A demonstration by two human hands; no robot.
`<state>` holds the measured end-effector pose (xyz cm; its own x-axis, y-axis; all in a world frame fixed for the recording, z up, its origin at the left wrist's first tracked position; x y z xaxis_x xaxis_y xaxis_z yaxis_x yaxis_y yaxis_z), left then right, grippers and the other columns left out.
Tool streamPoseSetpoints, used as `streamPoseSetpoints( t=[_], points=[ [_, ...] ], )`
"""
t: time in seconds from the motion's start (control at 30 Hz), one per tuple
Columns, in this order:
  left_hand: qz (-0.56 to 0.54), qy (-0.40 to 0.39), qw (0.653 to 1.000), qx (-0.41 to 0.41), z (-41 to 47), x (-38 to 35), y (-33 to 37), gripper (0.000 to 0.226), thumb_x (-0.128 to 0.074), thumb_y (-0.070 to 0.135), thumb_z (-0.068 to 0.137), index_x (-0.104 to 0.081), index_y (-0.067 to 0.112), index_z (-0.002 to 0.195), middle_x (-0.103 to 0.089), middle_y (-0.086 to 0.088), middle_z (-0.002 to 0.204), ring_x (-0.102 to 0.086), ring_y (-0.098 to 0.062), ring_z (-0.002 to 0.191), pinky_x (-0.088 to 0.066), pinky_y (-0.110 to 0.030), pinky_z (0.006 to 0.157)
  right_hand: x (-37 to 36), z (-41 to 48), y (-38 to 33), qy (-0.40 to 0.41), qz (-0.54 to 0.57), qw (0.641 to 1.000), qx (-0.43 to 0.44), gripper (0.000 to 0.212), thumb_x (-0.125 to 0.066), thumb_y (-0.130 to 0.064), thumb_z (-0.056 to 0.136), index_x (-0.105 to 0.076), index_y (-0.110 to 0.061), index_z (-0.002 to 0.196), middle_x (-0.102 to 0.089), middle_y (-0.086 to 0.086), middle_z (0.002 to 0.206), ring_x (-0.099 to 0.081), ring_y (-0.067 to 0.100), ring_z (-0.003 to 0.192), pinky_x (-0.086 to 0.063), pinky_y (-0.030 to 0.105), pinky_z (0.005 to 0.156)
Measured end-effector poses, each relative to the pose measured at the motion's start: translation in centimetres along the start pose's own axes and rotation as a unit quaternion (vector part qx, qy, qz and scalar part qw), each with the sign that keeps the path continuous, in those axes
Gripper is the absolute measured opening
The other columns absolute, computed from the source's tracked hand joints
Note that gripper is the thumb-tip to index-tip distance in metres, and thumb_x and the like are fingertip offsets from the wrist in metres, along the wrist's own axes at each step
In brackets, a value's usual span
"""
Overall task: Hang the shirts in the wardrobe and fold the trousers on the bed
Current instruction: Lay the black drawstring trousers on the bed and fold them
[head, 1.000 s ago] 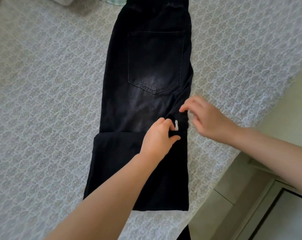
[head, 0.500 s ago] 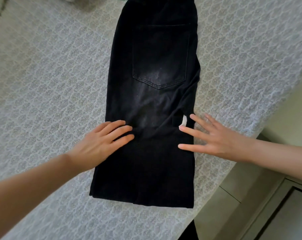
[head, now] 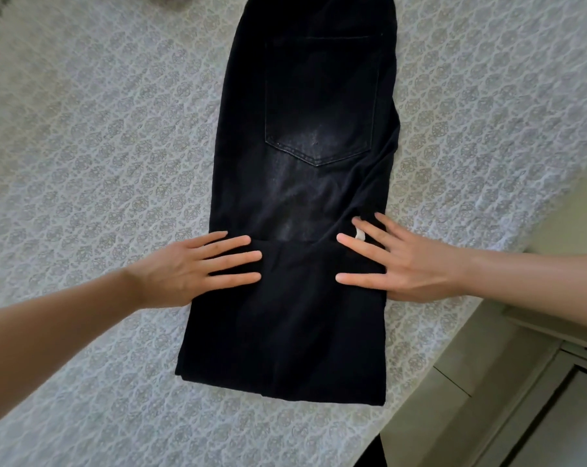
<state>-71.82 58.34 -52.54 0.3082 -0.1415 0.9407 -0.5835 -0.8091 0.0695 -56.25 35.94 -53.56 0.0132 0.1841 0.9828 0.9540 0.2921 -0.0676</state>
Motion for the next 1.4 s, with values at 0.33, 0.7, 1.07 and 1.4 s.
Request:
streamPoseSetpoints(
  t=[0.33,0.7,1.07,1.4],
  points=[
    [-0.104,0.036,0.994,-0.006,0.6,1.6,-1.4,0.087,-0.072,0.012,0.084,-0.025,0.027,0.156,-0.020,0.004,0.164,-0.013,-0.023,0.152,-0.023,-0.043,0.122,1.0,0.8,-0.8,0.011,0.017,0.996,-0.086,0.079,-0.063,-0.029,0.087,-0.023,-0.024,0.155,-0.017,0.029,0.156,-0.020,0.056,0.140,-0.022,0.072,0.107],
    [-0.636,0.095,0.681,0.349,1.5,2.8,-8.6,0.028,-0.048,0.027,0.104,-0.067,0.006,0.107,-0.070,-0.014,0.102,-0.065,-0.018,0.091,-0.053,-0.042,0.088,3.5,-1.9,2.9,0.145,0.538,0.759,-0.337,0.049,-0.060,-0.004,0.095,-0.053,-0.045,0.122,-0.059,-0.018,0.124,-0.054,-0.014,0.111,-0.044,0.032,0.105],
    [-0.635,0.273,0.518,0.504,1.5,1.4,-10.3,0.017,-0.053,0.037,0.100,-0.069,0.030,0.097,-0.075,0.016,0.092,-0.069,0.001,0.086,-0.050,-0.010,0.062,2.4,-2.5,8.0,0.249,0.552,0.519,-0.603,0.055,-0.052,-0.045,0.096,-0.044,0.000,0.066,-0.041,0.007,0.057,-0.047,0.012,0.057,-0.036,0.025,0.055],
    [-0.525,0.257,0.562,0.585,-1.4,1.2,-4.7,0.049,-0.043,0.036,0.103,-0.036,0.013,0.061,-0.031,0.012,0.047,-0.027,-0.004,0.042,-0.024,-0.018,0.043,2.1,-4.8,3.9,0.172,0.467,0.582,-0.643,0.047,-0.036,-0.045,0.099,-0.031,-0.016,0.062,-0.030,-0.003,0.054,-0.029,0.009,0.047,-0.027,0.019,0.044]
  ],
)
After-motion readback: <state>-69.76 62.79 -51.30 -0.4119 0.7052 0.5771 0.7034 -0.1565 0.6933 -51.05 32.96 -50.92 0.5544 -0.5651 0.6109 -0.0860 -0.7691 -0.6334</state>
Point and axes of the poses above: each hand's wrist, its own z-axis towards the middle knuckle, its own x-axis out of the back of the hand, y = z × x, the point moved 8 cm from there along z, towards the middle knuckle
